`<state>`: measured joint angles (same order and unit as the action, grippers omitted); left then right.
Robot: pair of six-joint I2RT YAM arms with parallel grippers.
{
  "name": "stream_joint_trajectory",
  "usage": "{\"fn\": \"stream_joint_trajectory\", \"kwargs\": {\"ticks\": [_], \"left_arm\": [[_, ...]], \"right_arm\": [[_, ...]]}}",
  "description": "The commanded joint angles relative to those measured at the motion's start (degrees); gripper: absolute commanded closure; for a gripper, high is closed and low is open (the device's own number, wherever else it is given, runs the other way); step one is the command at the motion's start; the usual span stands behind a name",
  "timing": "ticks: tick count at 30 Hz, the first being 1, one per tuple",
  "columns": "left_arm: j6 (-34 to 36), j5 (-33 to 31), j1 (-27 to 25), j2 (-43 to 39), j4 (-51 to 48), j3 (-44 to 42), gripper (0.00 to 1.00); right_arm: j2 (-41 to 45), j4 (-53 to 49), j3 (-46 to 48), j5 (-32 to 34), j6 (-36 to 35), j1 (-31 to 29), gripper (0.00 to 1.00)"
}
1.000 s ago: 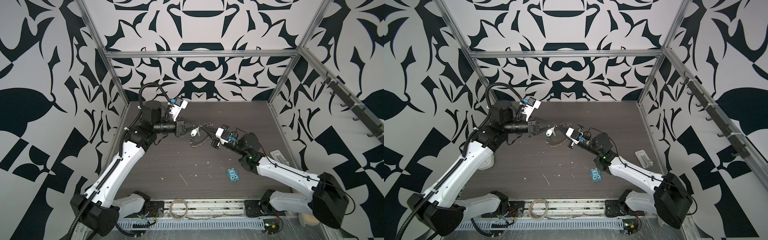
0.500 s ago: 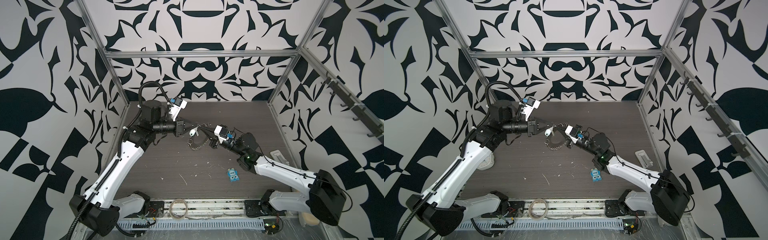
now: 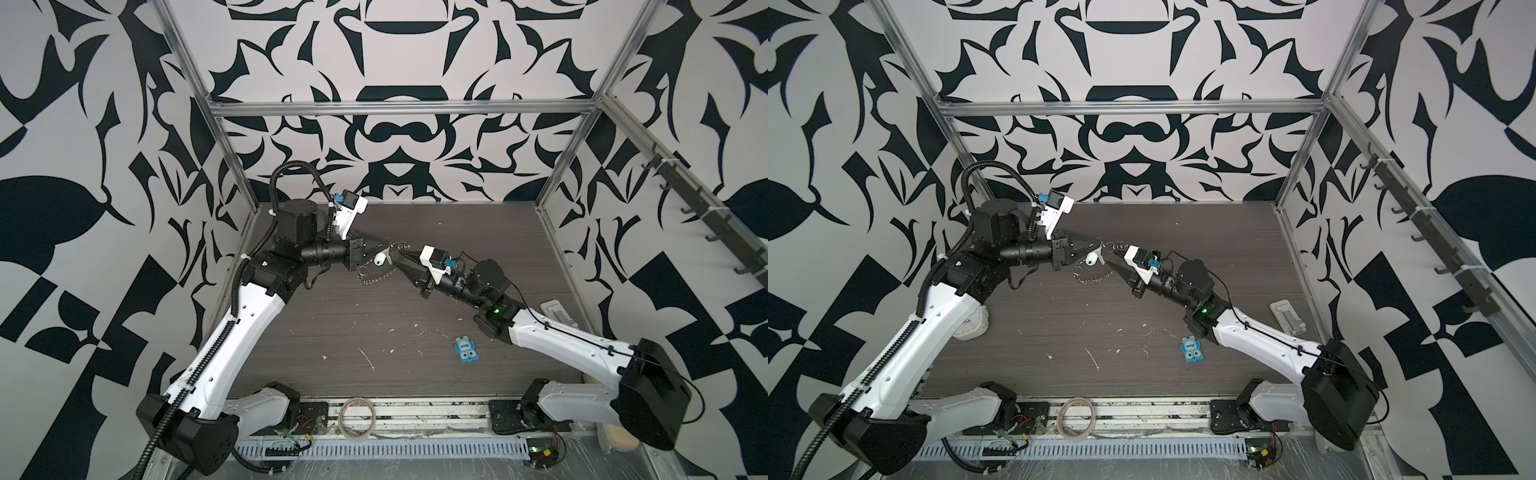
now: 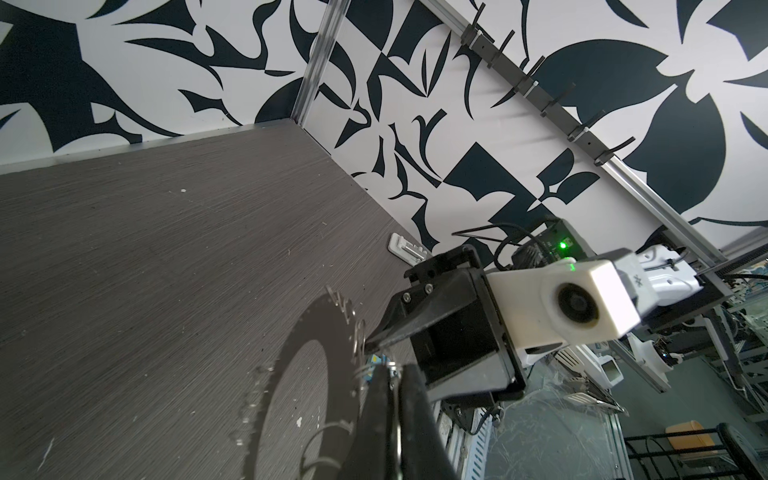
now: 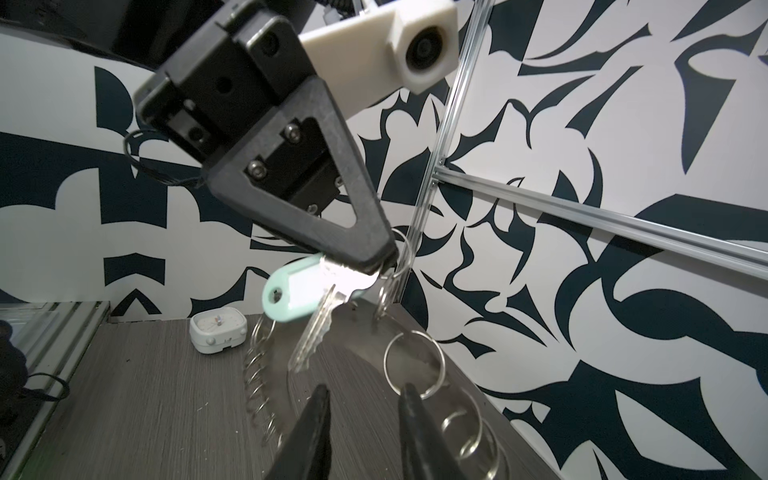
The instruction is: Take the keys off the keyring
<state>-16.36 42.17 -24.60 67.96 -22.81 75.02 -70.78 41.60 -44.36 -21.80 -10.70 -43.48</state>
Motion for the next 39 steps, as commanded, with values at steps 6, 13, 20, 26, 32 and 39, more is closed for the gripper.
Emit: {"fn": "stream_joint_trajectory", "kwargs": {"ticks": [6,13,20,26,32,39], "left_arm": [[1.48,-0.62,0.23,-0.66,-0.49,1.97,1.0],[1.42,-0.61,0.16,-0.94,0.39,1.19,1.0],[1.33,-0.6,0.12,-1.24,0.75,0.62,1.0],[1.31,-0.51,0.13,-1.33,0.74,0.36,1.0],[1.28,-0.43,0.03,-1.32,0.75,0.13,1.0],[1.21,-0.49,-0.23,-1.23,0.75,0.01,1.0]], "right_arm": [[6.56,-17.41,-10.27,-2.79,1.94,-0.01,0.66],[4.48,-45.41,-26.03,1.64,2.94,0.04,0.65],[-1.21,-57.36,-36.96,0.95,4.98,0.04,0.72],[-4.62,-61.83,-40.96,0.51,5.93,0.06,0.71],[-6.33,-62.7,-42.1,-0.52,6.38,0.0,0.71],[-7.64,-62.5,-42.99,-1.16,6.26,0.22,0.75]]}}
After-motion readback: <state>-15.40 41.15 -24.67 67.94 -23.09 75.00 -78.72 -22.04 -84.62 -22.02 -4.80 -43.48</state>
